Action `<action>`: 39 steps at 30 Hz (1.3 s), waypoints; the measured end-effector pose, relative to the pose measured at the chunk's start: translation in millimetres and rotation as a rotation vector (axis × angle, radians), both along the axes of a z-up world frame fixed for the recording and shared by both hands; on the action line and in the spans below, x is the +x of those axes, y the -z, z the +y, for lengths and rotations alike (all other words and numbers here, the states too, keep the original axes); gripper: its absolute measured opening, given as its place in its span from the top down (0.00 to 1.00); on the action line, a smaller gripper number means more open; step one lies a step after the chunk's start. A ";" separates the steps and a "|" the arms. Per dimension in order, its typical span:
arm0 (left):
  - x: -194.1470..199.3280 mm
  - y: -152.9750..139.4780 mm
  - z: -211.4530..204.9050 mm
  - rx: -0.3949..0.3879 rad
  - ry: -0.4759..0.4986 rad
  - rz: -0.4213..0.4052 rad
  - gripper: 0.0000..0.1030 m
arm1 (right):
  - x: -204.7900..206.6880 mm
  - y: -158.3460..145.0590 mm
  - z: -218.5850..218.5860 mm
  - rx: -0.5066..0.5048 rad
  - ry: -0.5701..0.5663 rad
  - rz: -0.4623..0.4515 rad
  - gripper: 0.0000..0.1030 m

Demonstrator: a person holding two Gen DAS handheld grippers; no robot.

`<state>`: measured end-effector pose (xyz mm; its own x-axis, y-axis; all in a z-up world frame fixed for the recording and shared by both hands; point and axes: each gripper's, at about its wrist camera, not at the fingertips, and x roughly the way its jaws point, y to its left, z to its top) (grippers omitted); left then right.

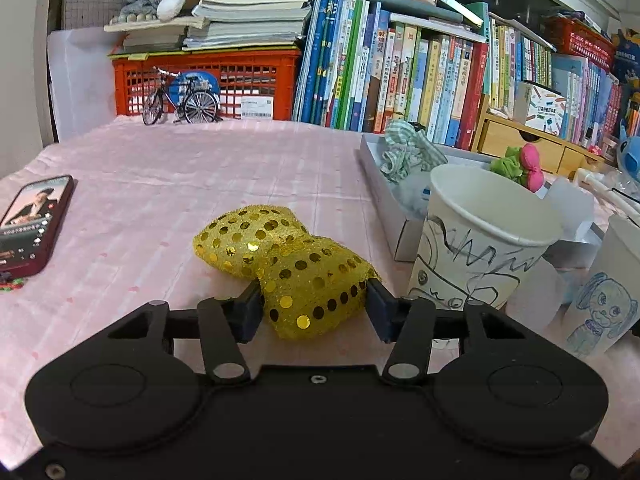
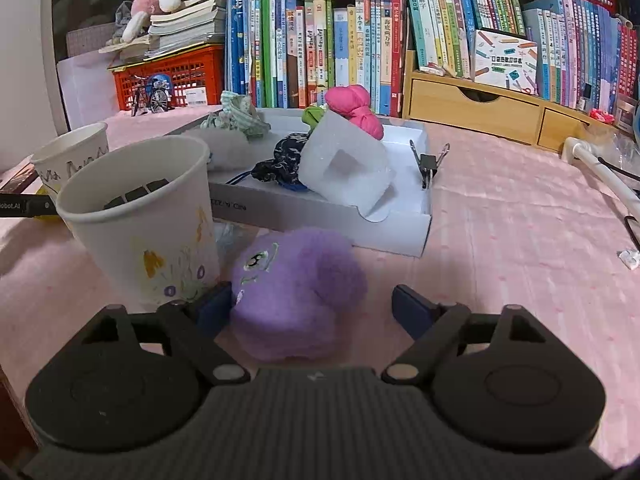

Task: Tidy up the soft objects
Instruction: 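Grasp the yellow sequined bow with the left tool while the right grasps the purple plush, then carry the bow with the left tool while the right carries the purple plush to the tray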

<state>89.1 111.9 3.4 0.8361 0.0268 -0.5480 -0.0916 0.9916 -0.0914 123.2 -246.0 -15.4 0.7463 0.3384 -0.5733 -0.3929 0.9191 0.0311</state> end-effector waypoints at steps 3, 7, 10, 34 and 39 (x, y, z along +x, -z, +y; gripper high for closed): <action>-1.8 -2.9 -0.9 0.013 -0.001 -0.009 0.51 | -1.0 0.1 2.6 -0.010 -0.009 -0.004 0.19; -2.0 -6.7 -0.3 0.017 -0.004 -0.017 0.52 | -2.3 -0.6 3.1 -0.005 -0.015 -0.007 0.26; -2.4 -9.2 0.3 0.022 -0.009 -0.023 0.52 | -2.8 -1.4 2.3 0.003 -0.013 -0.009 0.32; 7.5 -52.6 19.0 0.035 -0.042 -0.080 0.53 | -3.9 -29.1 -28.1 -0.023 0.125 -0.084 0.34; 15.6 -75.6 14.6 0.031 0.004 -0.114 0.53 | -0.3 -41.7 -37.8 -0.032 0.166 -0.110 0.34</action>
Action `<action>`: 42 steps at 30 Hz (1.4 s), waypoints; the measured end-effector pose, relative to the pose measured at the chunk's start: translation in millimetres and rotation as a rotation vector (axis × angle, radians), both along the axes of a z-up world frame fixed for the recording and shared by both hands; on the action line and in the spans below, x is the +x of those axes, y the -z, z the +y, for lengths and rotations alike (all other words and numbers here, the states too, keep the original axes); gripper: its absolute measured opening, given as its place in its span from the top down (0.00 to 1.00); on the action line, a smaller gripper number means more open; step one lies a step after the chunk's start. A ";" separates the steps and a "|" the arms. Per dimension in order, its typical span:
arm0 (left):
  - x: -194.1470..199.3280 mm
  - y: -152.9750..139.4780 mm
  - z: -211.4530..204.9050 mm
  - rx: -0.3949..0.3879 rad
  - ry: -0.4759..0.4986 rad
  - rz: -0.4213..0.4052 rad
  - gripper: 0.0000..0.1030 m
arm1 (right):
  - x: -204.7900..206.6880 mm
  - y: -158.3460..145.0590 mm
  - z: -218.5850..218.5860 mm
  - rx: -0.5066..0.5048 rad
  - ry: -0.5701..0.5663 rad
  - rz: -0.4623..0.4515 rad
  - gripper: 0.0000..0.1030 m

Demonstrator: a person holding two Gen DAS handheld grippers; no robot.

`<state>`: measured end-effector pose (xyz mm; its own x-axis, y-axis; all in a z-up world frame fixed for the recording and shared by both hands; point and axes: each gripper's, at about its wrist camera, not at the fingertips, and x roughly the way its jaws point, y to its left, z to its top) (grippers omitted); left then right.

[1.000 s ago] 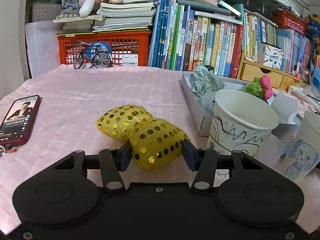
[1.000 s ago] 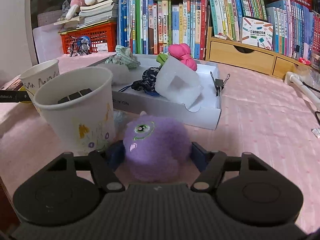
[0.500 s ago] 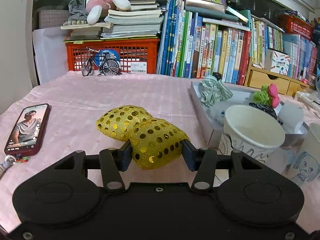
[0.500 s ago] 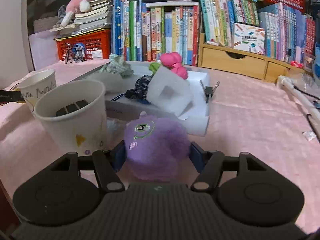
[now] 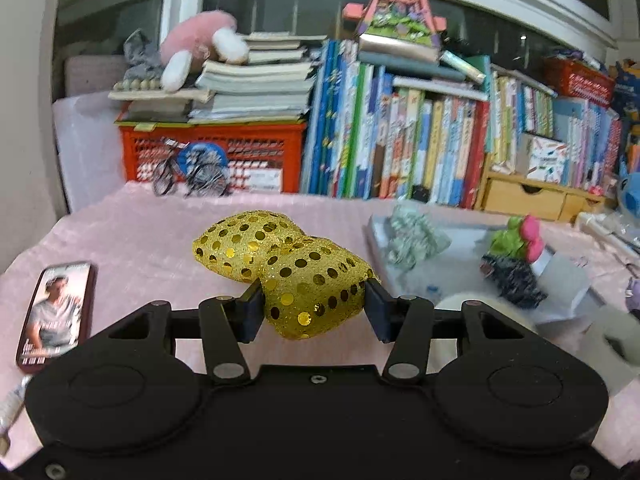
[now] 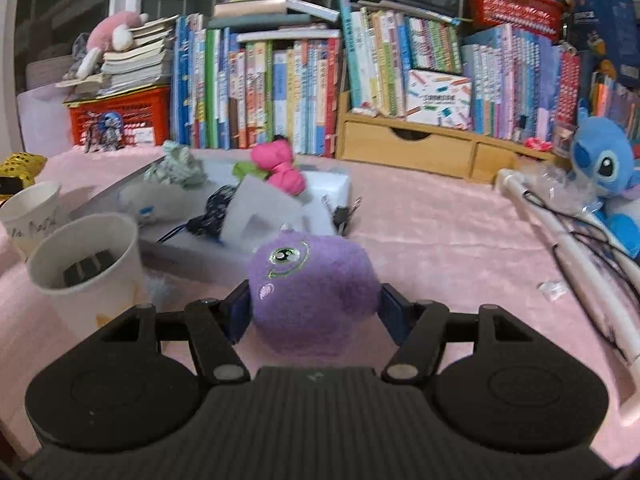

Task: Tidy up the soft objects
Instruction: 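Carry the bow with the left tool while the right carries the purple plush to the tray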

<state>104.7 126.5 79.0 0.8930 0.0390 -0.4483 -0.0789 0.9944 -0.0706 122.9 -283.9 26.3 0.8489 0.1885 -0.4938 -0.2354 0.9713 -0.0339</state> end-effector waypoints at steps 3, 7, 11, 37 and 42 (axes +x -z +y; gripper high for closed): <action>8.0 -13.7 -5.6 -0.013 0.056 -0.005 0.53 | 3.1 -9.3 -2.9 -0.001 0.005 -0.014 0.34; 20.3 -29.9 -18.2 -0.029 0.138 0.001 0.52 | 10.5 -21.4 0.6 -0.018 0.001 -0.034 0.34; 36.9 -43.1 -32.7 -0.054 0.212 0.020 0.52 | 18.6 -32.2 6.2 -0.007 -0.020 -0.042 0.34; 118.7 -38.7 -104.5 -0.042 0.330 0.202 0.52 | 73.7 -52.0 71.2 -0.002 -0.166 0.011 0.33; 140.5 -34.8 -107.7 -0.060 0.330 0.264 0.52 | 85.0 -48.5 77.4 0.005 -0.169 0.046 0.33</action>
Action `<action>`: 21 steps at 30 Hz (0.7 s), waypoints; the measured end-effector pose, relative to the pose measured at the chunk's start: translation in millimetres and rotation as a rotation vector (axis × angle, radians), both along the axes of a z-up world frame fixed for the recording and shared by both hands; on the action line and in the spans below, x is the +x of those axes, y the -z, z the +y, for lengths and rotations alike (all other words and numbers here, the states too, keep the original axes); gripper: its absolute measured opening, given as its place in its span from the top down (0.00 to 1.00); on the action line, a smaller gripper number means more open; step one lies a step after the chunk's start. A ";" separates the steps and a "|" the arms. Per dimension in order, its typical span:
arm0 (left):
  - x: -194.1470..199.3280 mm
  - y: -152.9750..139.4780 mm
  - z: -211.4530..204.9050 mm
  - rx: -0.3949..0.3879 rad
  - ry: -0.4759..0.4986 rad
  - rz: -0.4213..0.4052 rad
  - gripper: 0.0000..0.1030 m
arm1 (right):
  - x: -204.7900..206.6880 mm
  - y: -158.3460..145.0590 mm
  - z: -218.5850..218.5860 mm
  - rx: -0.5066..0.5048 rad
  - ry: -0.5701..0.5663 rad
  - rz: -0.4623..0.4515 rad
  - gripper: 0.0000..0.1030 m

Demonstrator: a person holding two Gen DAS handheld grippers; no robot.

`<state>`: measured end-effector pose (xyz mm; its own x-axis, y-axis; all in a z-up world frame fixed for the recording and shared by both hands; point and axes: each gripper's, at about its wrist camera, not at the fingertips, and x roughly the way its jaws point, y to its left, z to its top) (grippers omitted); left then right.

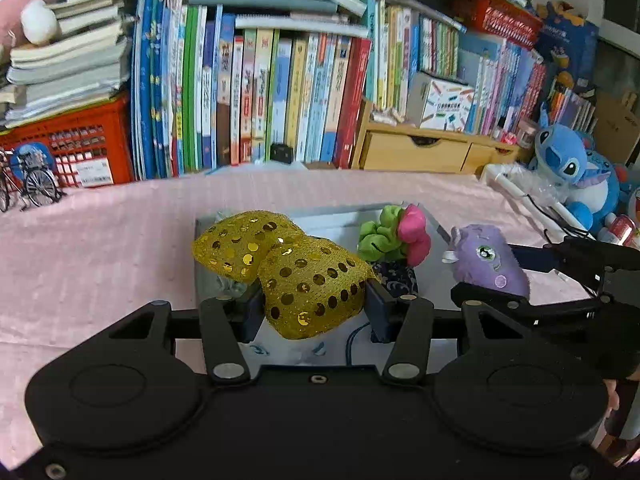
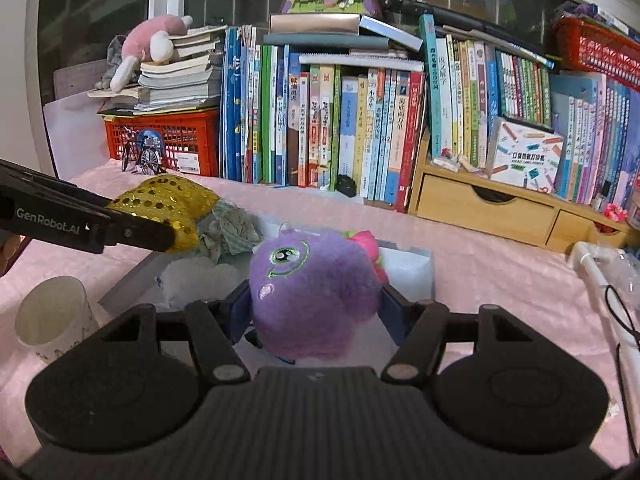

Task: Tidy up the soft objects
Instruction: 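Carry the bow with the left tool while the right carries the purple plush to the tray, then lower the purple plush and open the right tool while the left tool releases the bow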

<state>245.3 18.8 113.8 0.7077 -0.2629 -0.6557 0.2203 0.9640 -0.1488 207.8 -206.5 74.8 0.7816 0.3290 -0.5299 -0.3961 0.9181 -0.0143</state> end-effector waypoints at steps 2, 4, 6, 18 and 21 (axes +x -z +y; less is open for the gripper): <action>15.8 0.9 -2.5 0.000 0.004 0.048 0.52 | 6.6 0.5 2.1 0.004 0.000 0.017 0.33; 29.5 0.5 -3.8 -0.009 -0.005 0.080 0.52 | 14.5 0.4 3.3 0.015 0.006 0.039 0.33; 39.8 -0.4 -3.6 -0.030 -0.007 0.098 0.52 | 23.2 0.2 3.3 0.035 0.018 0.065 0.33; 64.8 24.4 -2.2 -0.031 -0.020 0.184 0.52 | 51.8 15.3 20.4 -0.001 -0.014 0.135 0.33; 67.2 28.8 0.4 -0.020 -0.026 0.195 0.52 | 55.4 21.9 23.9 -0.019 -0.013 0.149 0.33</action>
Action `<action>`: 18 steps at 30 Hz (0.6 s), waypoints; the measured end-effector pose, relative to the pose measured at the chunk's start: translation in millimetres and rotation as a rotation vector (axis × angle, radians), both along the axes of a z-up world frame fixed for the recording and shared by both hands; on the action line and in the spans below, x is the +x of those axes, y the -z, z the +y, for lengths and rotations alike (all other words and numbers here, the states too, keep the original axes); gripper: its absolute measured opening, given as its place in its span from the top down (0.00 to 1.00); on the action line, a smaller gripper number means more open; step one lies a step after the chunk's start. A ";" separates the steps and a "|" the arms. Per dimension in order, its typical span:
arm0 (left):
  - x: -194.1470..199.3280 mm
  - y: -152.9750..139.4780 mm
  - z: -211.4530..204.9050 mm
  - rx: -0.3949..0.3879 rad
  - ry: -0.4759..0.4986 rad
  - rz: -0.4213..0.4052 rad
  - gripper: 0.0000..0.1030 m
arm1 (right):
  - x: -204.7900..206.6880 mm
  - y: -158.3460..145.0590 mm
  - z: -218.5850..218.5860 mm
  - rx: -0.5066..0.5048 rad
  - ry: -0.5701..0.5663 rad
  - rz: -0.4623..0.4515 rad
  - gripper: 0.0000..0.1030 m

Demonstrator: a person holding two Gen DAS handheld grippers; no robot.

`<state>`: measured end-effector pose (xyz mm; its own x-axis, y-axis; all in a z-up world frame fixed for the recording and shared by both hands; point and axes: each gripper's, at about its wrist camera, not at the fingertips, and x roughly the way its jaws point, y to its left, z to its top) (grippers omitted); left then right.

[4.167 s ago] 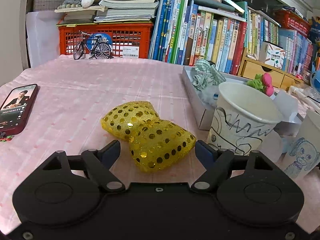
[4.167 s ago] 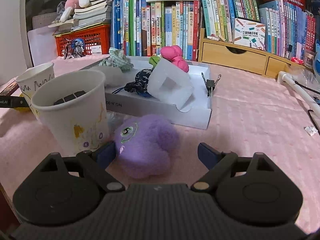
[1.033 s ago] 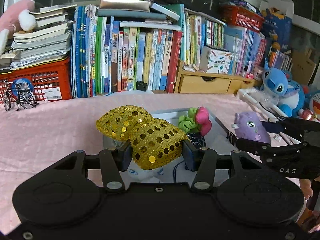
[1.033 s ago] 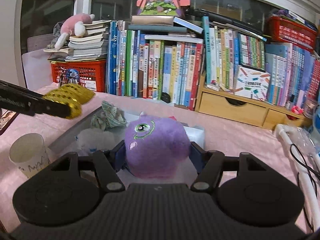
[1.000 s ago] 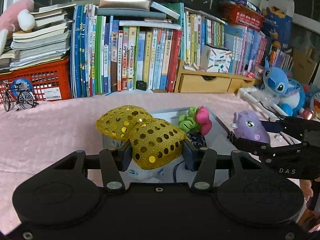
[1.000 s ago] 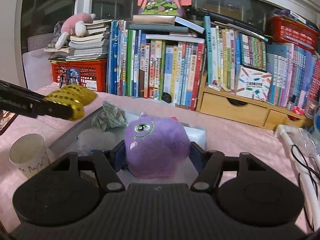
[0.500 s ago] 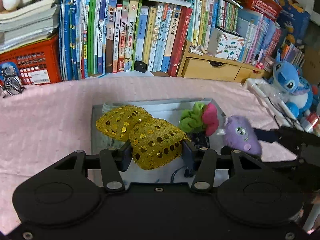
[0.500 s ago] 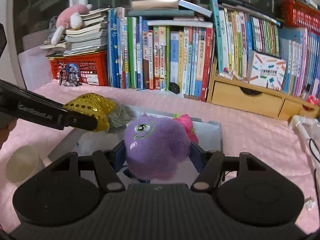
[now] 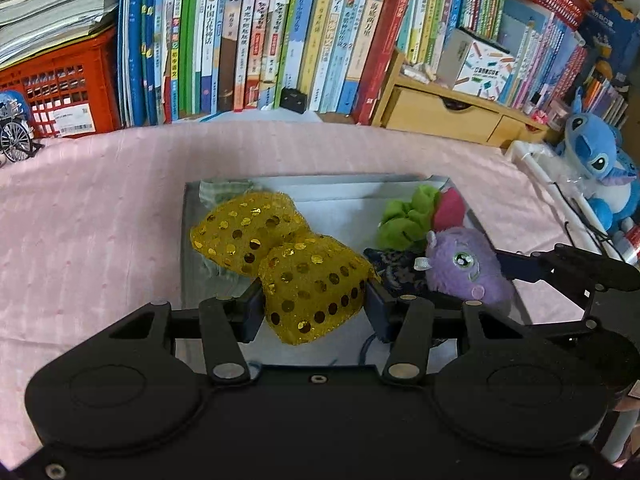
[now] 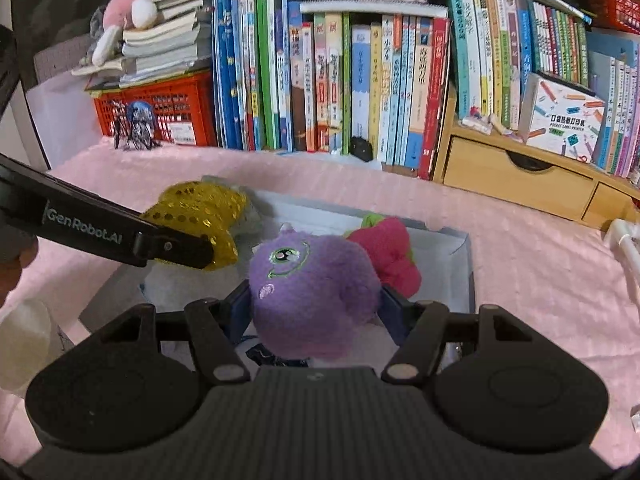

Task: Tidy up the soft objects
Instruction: 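Lower the purple plush and open the right tool while the left tool releases the bow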

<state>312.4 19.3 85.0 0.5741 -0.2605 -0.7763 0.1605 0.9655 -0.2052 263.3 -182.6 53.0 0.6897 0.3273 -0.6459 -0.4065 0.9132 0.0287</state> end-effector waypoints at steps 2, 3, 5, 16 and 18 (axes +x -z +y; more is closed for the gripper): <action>0.8 2.6 1.6 0.006 -0.005 0.010 0.52 | 1.7 3.4 1.6 -0.011 0.002 0.006 0.33; 1.3 4.0 2.5 0.007 -0.007 0.015 0.52 | 2.4 4.6 2.0 -0.015 0.003 0.010 0.33; 2.9 7.5 4.8 0.005 -0.015 0.028 0.52 | 4.0 7.3 2.0 -0.018 0.004 0.021 0.33; 5.9 14.0 9.1 -0.008 -0.022 0.048 0.50 | 7.7 11.9 1.6 -0.025 0.011 0.034 0.32; 5.7 14.6 9.1 -0.012 -0.023 0.052 0.49 | 7.9 11.9 1.9 -0.025 0.009 0.035 0.30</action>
<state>318.1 28.4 70.4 0.5392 -0.2568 -0.8020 0.1271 0.9663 -0.2239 271.2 -180.6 41.1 0.6693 0.3044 -0.6778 -0.3973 0.9175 0.0198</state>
